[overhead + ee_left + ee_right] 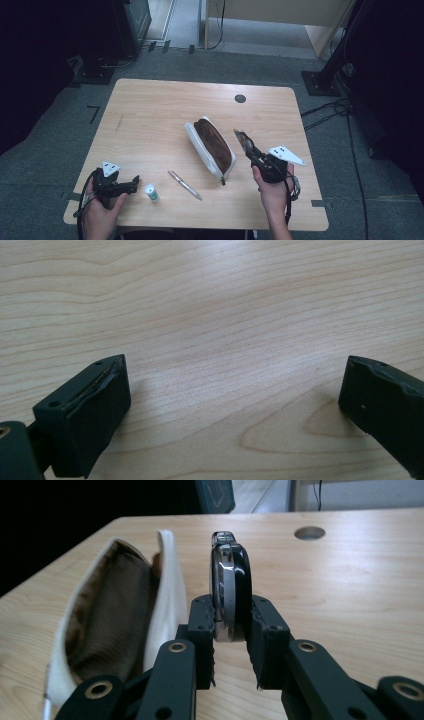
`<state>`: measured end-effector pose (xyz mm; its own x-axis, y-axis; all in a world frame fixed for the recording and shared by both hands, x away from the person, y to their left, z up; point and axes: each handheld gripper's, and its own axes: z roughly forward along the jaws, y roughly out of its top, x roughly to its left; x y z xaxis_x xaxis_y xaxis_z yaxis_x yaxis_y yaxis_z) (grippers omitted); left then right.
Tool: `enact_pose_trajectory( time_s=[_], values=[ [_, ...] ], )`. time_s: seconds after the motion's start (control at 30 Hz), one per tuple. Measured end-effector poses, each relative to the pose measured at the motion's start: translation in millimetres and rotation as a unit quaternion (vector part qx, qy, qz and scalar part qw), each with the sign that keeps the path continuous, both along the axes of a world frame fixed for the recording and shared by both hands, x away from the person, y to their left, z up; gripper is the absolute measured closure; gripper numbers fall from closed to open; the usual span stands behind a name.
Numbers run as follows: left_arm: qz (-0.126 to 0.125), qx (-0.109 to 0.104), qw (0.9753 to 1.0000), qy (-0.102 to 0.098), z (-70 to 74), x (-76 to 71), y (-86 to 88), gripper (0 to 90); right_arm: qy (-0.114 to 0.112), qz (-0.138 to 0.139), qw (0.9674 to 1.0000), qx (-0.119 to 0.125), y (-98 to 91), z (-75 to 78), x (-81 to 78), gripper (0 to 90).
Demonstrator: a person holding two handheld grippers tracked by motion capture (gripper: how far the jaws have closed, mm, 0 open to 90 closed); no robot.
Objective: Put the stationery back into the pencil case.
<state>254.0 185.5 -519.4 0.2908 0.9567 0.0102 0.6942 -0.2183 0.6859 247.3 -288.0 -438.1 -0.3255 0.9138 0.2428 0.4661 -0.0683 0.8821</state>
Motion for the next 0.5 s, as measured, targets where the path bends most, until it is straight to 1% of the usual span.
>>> enact_pose_trajectory(
  time_s=[0.17, 0.23, 0.27, 0.3, 0.37, 0.4, 0.5],
  values=[
    [0.0, 0.0, 1.0, 0.0, 0.0, 0.0, 0.1, 0.4, -0.015, 0.016, 0.9997, 0.005, 11.3, 14.0, -4.2, 74.1],
    [0.0, 0.0, 1.0, 0.0, 0.0, 0.0, 0.0, 0.5, -0.016, 0.024, 0.9996, 0.005, 17.0, 17.9, -5.3, 74.1],
    [0.0, 0.0, 1.0, 0.0, 0.0, 0.0, 0.0, 0.5, -0.016, 0.024, 0.9996, 0.005, 17.0, 17.9, -5.3, 74.1],
    [0.0, 0.0, 1.0, 0.0, 0.0, 0.0, 0.0, 0.5, -0.016, 0.033, 0.9993, 0.005, 22.3, 20.6, -5.8, 74.1],
    [-0.001, 0.001, 1.0, 0.0, 0.1, 0.0, 0.1, 0.4, -0.019, 0.04, 0.999, 0.004, 27.5, 22.4, -5.9, 74.1],
    [-0.001, 0.001, 1.0, 0.0, 0.1, 0.0, 0.1, 0.5, -0.019, 0.04, 0.999, 0.004, 27.5, 22.4, -5.9, 74.1],
    [0.0, 0.0, 1.0, 0.0, 0.1, 0.0, 0.1, 0.5, -0.015, 0.056, 0.9983, 0.001, 38.4, 23.8, -4.8, 74.1]
  ],
)
